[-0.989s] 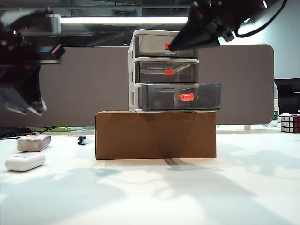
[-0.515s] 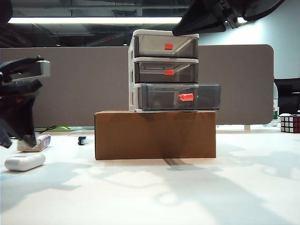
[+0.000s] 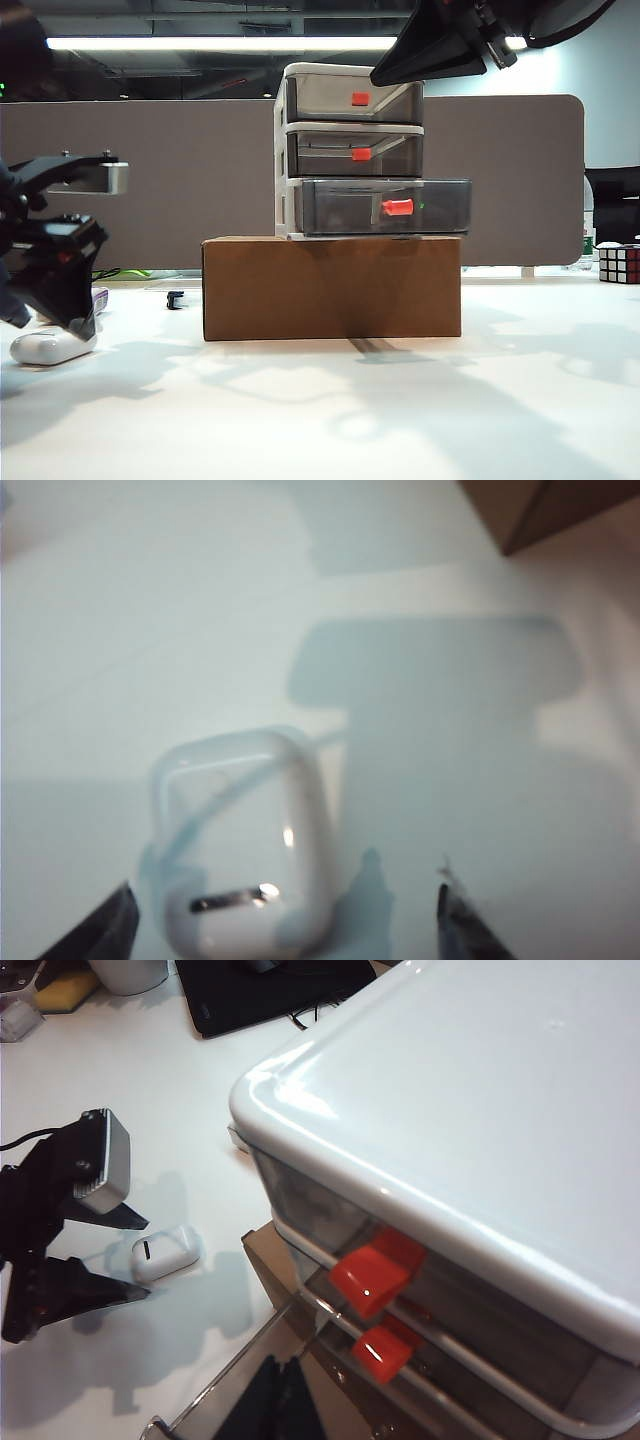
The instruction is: Open the third layer of the drawer on the table, pick up the earphone case on the table and put it in, and finally close the drawer.
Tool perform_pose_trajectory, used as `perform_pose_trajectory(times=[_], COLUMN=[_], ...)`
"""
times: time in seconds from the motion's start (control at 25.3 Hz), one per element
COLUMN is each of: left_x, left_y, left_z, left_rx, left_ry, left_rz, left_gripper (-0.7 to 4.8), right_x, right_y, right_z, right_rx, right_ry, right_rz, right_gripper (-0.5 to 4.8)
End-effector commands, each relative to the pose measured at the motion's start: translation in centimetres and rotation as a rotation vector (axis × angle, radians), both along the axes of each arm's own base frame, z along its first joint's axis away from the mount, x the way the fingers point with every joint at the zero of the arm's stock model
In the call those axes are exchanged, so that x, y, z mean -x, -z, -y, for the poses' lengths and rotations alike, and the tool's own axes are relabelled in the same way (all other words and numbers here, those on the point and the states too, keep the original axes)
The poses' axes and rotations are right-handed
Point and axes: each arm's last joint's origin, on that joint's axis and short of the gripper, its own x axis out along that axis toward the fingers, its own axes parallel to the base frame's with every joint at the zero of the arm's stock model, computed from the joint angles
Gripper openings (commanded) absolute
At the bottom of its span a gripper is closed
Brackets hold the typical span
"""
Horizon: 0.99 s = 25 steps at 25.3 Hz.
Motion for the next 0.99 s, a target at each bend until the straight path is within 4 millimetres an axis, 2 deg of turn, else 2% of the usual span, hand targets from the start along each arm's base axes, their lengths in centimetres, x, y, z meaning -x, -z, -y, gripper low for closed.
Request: perform_pose_trajectory(times=[0.04,0.4,0.99], left_x=[-0.6,-1.6,-1.1], left_y=[0.5,2.7,3.4], left_z=[0.2,0.5,0.2], left_rx=[-0.014,-0.031,-0.02], left_ry=[0.006,0.002,-0.061], left_rz=[0.02,-0.033,-0.129], left_gripper=[3.77,3.77,3.72], right_x=[0.1,0.2,0.4], right_y=[-0.3,-0.1,-0.2], right_z=[0.0,0.0,0.2], right_rx=[-0.008,0.007,0.012], right_ry=[-0.002,-0.003,-0.001], right_rz=[0.013,-0.01,-0.015], right_gripper=[-0.06,-0.06,-0.06])
